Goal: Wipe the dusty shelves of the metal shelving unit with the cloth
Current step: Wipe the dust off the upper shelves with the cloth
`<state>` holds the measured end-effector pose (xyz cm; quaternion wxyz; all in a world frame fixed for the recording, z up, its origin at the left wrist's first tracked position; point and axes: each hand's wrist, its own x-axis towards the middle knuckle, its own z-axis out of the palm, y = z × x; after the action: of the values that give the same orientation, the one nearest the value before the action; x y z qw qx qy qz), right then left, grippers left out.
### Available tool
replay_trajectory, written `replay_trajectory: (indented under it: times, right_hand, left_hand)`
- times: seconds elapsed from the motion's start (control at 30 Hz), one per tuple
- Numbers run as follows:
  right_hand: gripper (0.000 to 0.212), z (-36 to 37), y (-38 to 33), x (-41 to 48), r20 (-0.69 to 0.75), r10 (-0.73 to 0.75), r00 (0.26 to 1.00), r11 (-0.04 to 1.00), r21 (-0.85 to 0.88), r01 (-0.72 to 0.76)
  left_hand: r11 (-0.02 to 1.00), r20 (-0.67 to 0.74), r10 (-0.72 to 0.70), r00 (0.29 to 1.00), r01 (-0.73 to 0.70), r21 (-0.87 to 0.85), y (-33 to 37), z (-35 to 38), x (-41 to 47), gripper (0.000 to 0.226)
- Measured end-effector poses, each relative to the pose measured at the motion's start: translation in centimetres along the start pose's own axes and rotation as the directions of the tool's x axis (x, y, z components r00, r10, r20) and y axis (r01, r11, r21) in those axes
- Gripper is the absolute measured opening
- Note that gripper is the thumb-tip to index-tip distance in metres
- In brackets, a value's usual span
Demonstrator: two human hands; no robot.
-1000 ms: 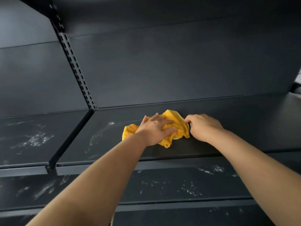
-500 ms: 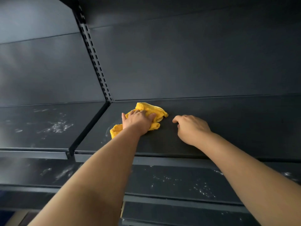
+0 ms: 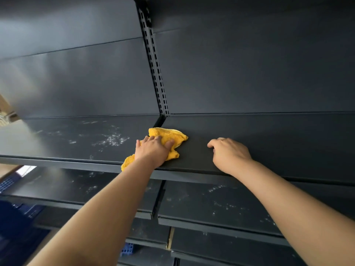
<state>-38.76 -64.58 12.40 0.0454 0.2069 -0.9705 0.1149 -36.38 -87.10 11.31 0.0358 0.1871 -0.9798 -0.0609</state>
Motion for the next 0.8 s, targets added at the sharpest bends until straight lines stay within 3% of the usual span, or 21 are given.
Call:
replay_trajectory:
  times: [0.13,0.3,0.8]
  right_hand:
    - [0.049,-0.2,0.7,-0.8,-0.031,0.102,0.994,0.995,-0.007,-0.102]
    - [0.047,-0.6,2.5,-2.4,-0.063,0.190,0.980,0.981,-0.025,-0.192]
    - [0.032,-4.1,10.3,-5.6,-0.109,0.208,0.972,0.972,-0.090,-0.218]
  left_hand:
    - [0.988,0.018,0.153,0.988,-0.153,-0.024,-0.5,0.1,-1.4,0.071]
    - [0.979,0.069,0.203,0.977,-0.204,0.002,0.9,-0.5,-1.8,0.070]
    - [0.899,0.139,0.437,0.889,-0.427,-0.094,16.2,1.2,-5.0,0.070]
